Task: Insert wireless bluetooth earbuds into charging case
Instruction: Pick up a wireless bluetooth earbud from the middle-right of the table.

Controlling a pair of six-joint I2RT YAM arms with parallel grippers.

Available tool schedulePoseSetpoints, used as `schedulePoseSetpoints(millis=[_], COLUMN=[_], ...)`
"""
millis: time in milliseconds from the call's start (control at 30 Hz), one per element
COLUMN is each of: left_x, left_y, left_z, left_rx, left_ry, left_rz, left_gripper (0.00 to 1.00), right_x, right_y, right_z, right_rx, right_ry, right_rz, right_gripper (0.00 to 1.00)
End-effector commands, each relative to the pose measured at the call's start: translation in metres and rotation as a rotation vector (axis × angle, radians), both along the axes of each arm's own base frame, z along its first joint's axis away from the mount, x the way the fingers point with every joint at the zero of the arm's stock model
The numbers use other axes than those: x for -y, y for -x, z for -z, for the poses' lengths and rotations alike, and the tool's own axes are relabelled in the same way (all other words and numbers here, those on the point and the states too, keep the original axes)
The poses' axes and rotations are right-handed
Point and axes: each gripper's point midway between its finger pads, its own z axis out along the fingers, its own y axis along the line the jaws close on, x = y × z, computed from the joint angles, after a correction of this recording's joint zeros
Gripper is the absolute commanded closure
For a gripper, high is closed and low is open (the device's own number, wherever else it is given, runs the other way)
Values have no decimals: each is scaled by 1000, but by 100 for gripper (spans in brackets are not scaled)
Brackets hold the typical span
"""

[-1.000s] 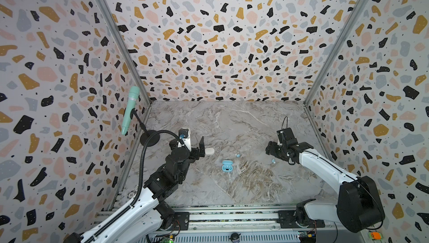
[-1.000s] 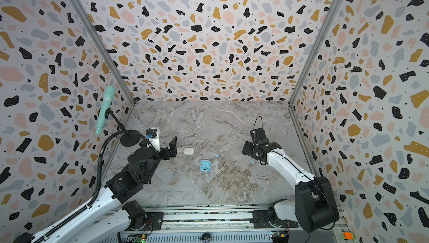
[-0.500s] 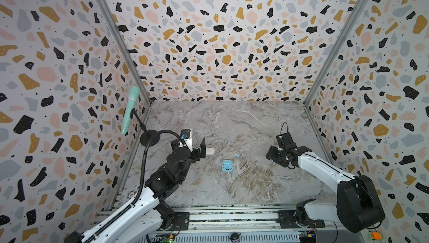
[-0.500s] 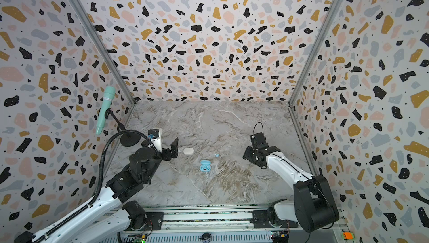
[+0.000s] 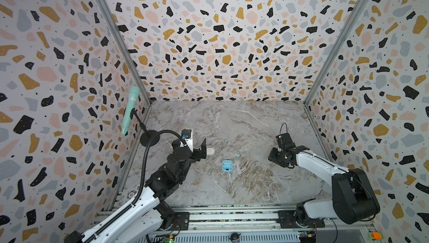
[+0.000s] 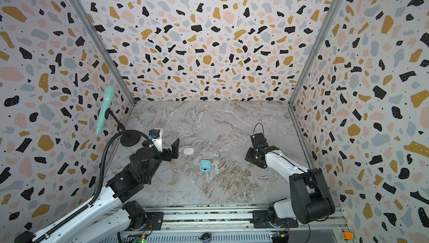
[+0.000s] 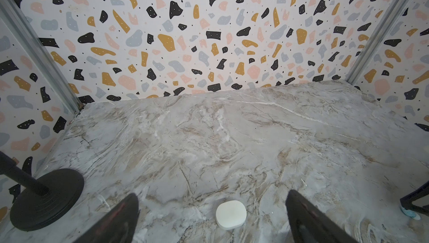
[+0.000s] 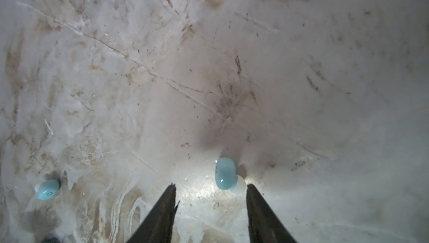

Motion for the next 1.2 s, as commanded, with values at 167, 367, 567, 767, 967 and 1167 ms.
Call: schedulePoseSetpoints(millis=[167,367,567,767,967,1167], left_x=[1,2,2,3,4,5], left_y=[-3,-2,-2,-2,-3,-3], left_z=[1,2,2,3,4,5], left_rx=[4,1,0,-2,-4,-10], left_ry=[-18,-19,-21,-22,-24,-28], left_rz=[7,12,14,16,20,23], left_gripper=[0,0,0,0,0,0], right_x=[1,6,8,10,13,14], right_y=[0,0,1,1,2,2], right_z=[5,11,15,19,25,27], right_rx=[-8,-23,-30,-37,-53,-56], right_ry=[3,32,50,63,77,83], right_rz=[-20,-23,-25,-30,-32,-33], right_gripper=[59,60,62,65,69,72])
